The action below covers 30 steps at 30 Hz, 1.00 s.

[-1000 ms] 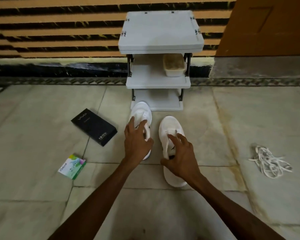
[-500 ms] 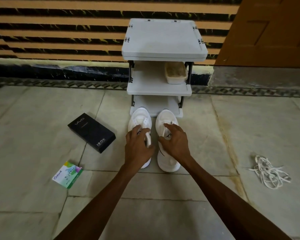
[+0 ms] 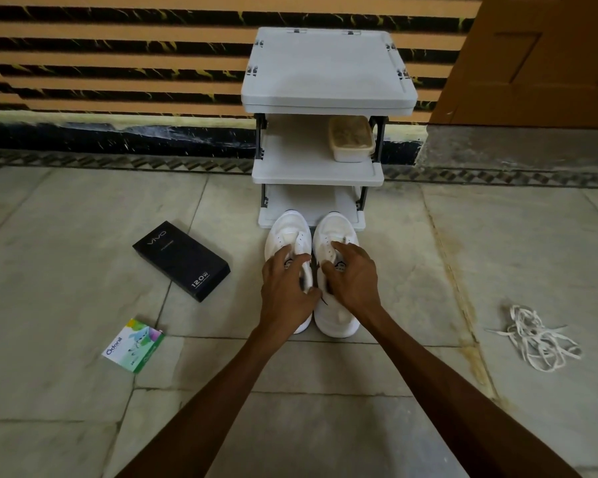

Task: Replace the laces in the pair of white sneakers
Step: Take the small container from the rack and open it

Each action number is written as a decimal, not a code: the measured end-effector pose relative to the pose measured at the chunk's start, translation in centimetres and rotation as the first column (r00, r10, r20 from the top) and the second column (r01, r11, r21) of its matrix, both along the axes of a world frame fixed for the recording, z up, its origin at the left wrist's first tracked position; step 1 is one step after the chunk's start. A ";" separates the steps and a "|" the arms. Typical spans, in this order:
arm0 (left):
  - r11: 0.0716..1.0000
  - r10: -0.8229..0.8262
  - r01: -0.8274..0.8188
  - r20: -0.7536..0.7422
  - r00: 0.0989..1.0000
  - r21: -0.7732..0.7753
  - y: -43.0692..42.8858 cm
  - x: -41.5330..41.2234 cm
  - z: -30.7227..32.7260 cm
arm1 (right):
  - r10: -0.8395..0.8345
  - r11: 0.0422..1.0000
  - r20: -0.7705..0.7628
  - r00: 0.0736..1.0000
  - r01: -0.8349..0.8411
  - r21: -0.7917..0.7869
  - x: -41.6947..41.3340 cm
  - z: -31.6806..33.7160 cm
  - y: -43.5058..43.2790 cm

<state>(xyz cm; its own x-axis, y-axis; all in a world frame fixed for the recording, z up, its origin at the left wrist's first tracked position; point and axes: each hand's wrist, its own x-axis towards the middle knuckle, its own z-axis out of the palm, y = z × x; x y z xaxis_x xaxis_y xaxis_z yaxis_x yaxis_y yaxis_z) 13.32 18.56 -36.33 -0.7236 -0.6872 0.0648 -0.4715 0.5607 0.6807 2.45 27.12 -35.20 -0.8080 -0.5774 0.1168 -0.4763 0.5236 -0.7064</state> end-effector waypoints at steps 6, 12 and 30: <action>1.000 0.008 -0.008 0.004 1.000 0.025 0.0 0.0 0.1 | 0.015 1.000 0.027 1.000 -0.014 -0.010 -0.3 0.0 0.1; 0.987 0.025 -0.013 -0.072 0.997 0.159 -1.4 -0.6 1.0 | 0.045 0.996 0.178 0.983 -0.059 0.072 -1.9 1.5 0.6; 0.880 0.157 -0.012 -0.268 0.950 0.475 -10.5 -15.8 10.8 | -0.185 0.873 0.594 0.783 0.409 -0.266 -15.9 9.5 -7.7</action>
